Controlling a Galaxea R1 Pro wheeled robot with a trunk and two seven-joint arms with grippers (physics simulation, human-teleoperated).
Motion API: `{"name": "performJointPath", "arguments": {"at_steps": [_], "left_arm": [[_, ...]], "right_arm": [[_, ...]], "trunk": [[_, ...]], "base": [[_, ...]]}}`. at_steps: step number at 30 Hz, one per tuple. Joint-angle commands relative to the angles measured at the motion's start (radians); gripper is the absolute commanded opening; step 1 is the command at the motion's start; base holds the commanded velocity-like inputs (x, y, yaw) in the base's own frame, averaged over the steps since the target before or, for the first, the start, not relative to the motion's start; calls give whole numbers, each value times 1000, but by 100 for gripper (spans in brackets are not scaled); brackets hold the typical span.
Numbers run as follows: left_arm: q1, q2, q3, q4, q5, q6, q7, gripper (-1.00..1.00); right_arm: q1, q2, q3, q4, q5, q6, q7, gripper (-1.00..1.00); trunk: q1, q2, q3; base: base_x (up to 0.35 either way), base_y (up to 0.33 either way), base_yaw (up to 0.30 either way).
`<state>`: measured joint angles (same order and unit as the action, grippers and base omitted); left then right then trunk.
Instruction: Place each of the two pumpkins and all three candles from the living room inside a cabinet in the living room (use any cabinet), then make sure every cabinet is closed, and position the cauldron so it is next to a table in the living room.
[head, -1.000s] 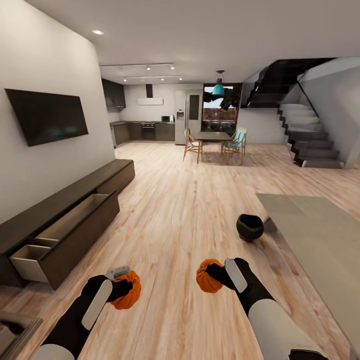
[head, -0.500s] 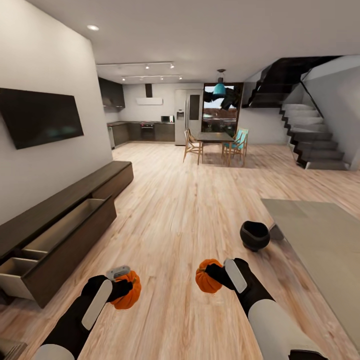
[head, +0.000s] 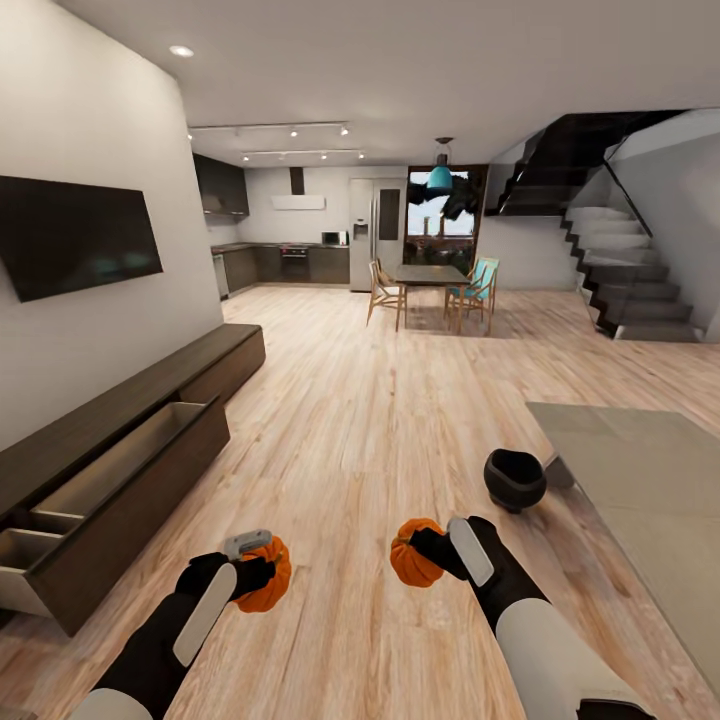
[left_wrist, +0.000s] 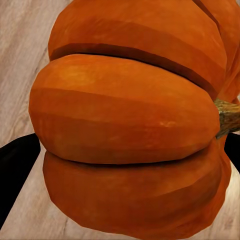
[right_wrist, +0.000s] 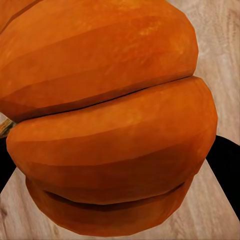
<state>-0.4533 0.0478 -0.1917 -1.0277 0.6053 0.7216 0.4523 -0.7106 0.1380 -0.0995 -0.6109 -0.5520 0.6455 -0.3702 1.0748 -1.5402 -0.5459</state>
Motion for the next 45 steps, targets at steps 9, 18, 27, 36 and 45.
{"name": "performJointPath", "arguments": {"at_steps": [9,18,27,36,45], "left_arm": [[-1,1,-5,0,9,1,11,-100],[-1,0,-4,0,8,1,11,-100],[-1,0,-5,1,8,0,11,-100],[-1,0,-5,1,8,0,11,-100],[-1,0,-5,1,8,-1,11,-100]], "right_arm": [[0,2,-3,0,-10,2,-9,-100],[0,2,-3,-1,-9,0,-10,-100],[0,2,-2,-1,-8,0,-9,-100],[0,2,-2,-1,-9,-1,-9,-100],[0,2,-4,2,-9,0,-9,-100]], "trunk": [[0,-1,-1],[0,-1,-11],[0,-1,-25],[0,-1,-35],[0,-1,-35]], "base": [[53,6,0],[321,73,0],[347,7,0],[348,0,0],[349,0,0]]}}
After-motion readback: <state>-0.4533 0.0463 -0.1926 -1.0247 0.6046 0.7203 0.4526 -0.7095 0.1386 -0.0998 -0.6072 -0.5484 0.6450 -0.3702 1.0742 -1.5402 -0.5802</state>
